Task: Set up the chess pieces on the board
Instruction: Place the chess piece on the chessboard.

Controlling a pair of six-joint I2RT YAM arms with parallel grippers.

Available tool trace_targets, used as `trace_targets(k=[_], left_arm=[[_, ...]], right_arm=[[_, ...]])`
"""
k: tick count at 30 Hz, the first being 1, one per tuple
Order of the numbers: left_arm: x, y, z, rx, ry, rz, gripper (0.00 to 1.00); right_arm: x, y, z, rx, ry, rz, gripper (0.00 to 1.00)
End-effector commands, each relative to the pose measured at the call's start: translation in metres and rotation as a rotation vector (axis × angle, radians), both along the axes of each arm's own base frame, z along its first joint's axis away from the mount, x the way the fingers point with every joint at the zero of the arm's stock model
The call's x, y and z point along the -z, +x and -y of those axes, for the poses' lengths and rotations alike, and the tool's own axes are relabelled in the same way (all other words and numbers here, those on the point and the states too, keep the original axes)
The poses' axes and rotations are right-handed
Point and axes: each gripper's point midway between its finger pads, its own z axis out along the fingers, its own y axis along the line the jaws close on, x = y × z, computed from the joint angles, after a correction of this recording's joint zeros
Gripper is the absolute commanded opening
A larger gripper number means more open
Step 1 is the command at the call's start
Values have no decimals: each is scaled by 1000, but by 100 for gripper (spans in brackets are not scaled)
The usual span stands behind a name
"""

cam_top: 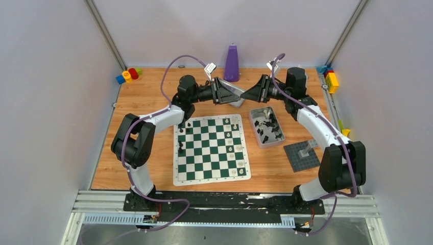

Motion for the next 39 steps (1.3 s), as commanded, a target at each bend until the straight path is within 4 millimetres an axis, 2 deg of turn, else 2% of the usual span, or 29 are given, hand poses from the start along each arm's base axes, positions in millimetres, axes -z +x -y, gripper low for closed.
trace_targets(k=[1,25,34,39], left_arm=[[-28,-5,2,6,-42,75,38],[-26,-7,14,43,-42,59,35],[-20,-5,18,54,-33,46,39],[-19,-6,18,54,-31,44,33]], right_arm=[[-23,10,2,10,27,70,19],[-26,10,5,12,45,67,19],[-29,8,5,11,52,74,18],[-27,9,5,13,50,72,18]])
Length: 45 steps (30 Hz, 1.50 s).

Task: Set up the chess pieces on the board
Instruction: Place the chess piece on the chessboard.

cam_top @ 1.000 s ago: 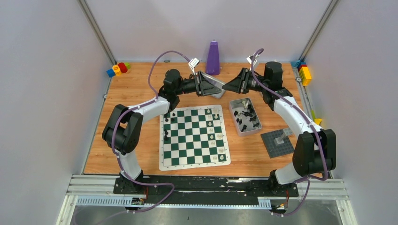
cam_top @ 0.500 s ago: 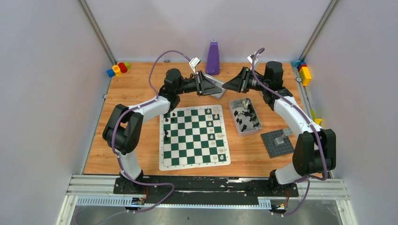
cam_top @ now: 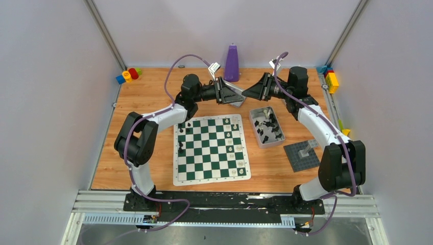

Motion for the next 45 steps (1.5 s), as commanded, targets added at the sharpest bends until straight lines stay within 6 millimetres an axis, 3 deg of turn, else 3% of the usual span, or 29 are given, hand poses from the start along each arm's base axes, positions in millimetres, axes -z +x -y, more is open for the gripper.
trace_targets(k=[1,9,17,24,27,30,31,32,33,34,35,36,38,42,45], left_arm=[[-18,-2,2,14,-30,60,32],[-23,-5,0,15,-25,90,18],[-31,-3,-8,5,5,152,15],[-23,-10,-12,52,95,225,8],[-1,-18,-21,84,235,209,5],[15,-21,-34,110,390,331,4],[33,-27,-45,133,484,337,4],[29,-27,-47,139,517,368,4],[48,-32,-59,167,620,378,4],[47,-29,-62,159,682,422,4],[63,-41,-74,223,765,411,5],[63,-39,-77,226,834,448,5],[84,-57,-94,331,997,425,6],[106,-69,-115,460,1253,485,9],[118,-74,-126,556,1412,525,10]], right_arm=[[-21,2,1,-6,19,75,18],[-18,-2,6,2,9,87,20],[-9,-17,9,-28,-21,121,33],[-9,-26,12,-61,-53,165,44],[-18,-26,22,-42,-84,205,48],[-25,-24,38,-8,-117,248,49],[-26,-24,44,0,-137,270,49],[-29,-24,49,13,-149,289,49],[-27,-24,53,25,-174,308,49],[-27,-25,58,41,-198,325,49],[-27,-25,63,57,-222,341,49],[-26,-25,69,79,-246,355,49],[-25,-27,78,109,-280,371,48],[-20,-25,109,206,-336,380,47],[-14,-29,117,234,-382,390,47]])
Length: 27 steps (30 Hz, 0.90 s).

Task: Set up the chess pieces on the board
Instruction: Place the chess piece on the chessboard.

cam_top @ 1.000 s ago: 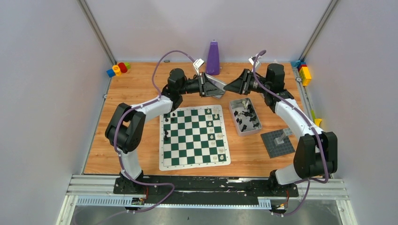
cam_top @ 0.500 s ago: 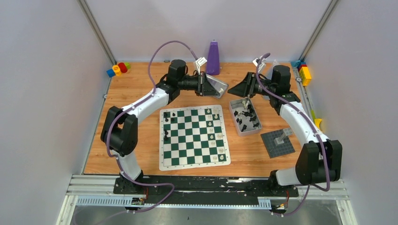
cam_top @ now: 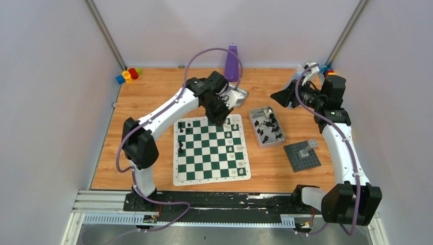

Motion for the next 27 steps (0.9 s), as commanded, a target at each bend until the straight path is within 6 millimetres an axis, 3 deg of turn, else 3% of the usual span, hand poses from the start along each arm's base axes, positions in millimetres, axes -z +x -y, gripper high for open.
trace_targets(k=[1,7,14,27], left_arm=[[34,-23,-58,168,460,8,11],[61,-43,-85,292,731,-34,11],[89,-60,-102,379,882,-86,16],[122,-61,-98,393,935,-107,22]], right_arm=[[10,-5,17,58,-101,53,47],[21,-10,23,83,-155,73,47],[26,-12,23,74,-163,73,47],[35,-11,22,68,-164,61,47]])
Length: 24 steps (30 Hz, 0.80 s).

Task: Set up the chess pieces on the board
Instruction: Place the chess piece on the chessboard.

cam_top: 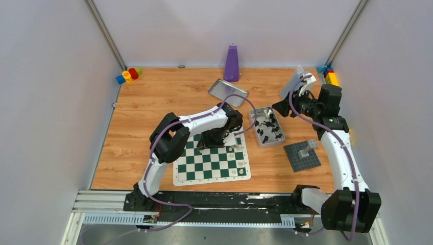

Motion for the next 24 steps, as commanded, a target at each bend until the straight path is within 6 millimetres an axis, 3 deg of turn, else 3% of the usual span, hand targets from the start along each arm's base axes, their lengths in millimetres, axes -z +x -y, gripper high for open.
trace_targets(k=[1,13,24], left_arm=[[8,-1,4,18,6,3,24],[11,-1,13,-14,-38,19,33],[-13,-10,23,-61,-222,48,58]], right_arm=[[-7,1,0,-9,-20,54,47],[-4,1,1,-10,-25,54,47],[-1,2,0,-13,-24,54,47]])
